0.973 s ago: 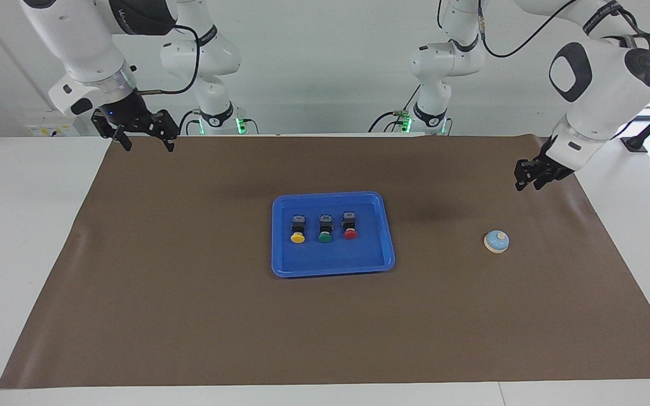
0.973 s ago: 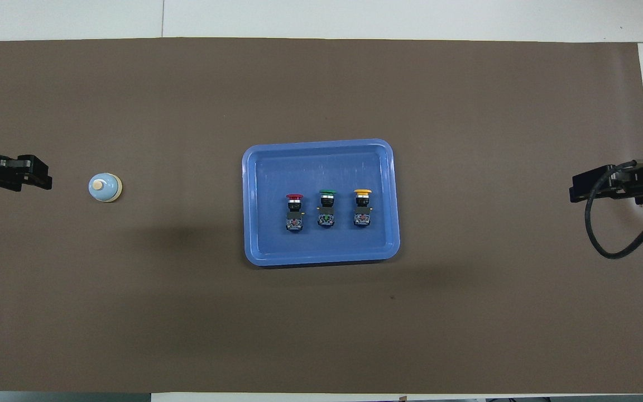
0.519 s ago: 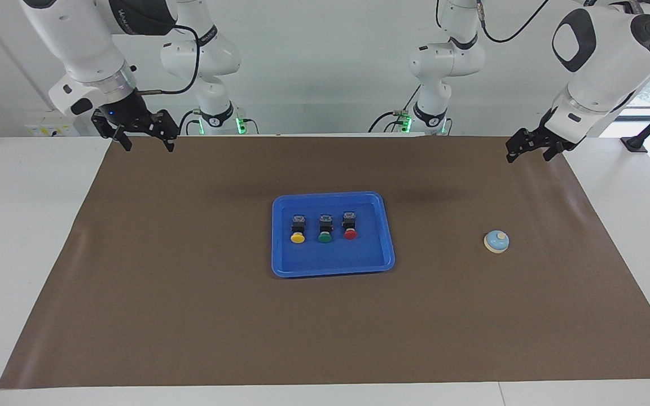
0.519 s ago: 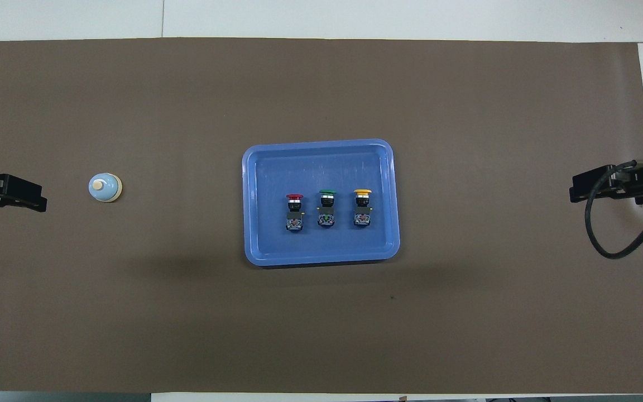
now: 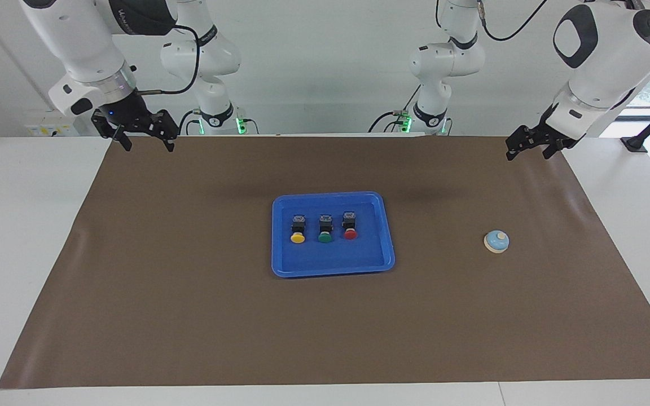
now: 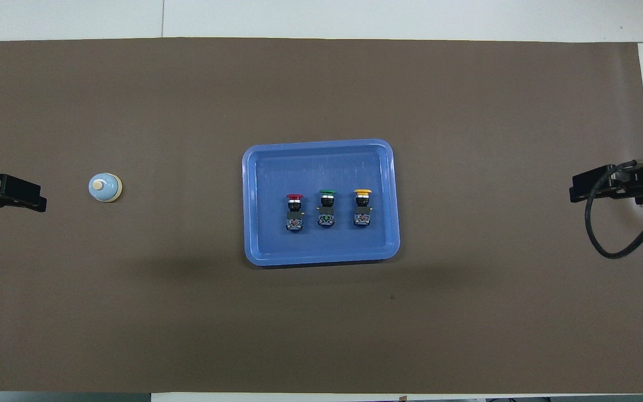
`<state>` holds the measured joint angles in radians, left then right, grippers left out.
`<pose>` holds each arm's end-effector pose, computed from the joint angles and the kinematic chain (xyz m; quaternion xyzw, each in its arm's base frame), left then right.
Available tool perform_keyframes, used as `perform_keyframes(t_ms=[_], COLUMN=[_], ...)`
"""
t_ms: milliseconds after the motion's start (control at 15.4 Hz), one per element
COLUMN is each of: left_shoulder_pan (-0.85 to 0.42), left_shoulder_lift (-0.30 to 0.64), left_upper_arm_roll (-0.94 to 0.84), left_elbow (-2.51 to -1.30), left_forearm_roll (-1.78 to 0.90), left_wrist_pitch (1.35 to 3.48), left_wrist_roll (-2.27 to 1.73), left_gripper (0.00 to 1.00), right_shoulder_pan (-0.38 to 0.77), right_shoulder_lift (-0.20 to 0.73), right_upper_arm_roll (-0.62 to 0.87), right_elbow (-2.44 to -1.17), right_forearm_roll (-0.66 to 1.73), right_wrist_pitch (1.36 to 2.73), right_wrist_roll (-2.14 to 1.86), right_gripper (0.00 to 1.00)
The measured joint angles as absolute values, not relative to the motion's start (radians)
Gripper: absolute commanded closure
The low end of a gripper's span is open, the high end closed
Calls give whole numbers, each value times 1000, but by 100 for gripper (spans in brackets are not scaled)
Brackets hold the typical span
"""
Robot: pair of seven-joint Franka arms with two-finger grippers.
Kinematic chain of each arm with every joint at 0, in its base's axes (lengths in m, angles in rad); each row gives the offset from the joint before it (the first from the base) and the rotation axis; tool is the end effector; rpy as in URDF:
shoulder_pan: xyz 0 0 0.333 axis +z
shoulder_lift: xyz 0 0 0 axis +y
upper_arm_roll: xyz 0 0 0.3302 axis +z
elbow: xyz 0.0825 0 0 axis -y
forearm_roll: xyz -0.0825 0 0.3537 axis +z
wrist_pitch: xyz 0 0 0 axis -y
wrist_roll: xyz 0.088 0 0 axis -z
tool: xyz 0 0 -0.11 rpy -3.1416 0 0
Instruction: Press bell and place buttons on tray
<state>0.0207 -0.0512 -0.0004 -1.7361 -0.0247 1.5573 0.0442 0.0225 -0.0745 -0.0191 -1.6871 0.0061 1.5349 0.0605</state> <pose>0.4995 0.0074 0.5884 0.9978 -0.0113 -0.0633 0.0144 0.4937 0.0020 0.6196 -0.9988 0.0285 0.0389 0.0025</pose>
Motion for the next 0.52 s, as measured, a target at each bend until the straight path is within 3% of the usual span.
perform_keyframes(t_ms=[519], left_shoulder_pan=[20], left_shoulder_lift=[-40], left_upper_arm_roll=[-10], left_elbow=[-1727], left_forearm_roll=[-27], left_wrist_pitch=[1560], left_wrist_roll=[44], left_gripper=[0], right_shoulder_pan=[22], right_shoulder_lift=[-74], right_upper_arm_roll=[-19], right_elbow=[-1687], right_forearm_roll=[6], right_wrist_pitch=[1535], right_wrist_roll=[61], right_gripper=[0])
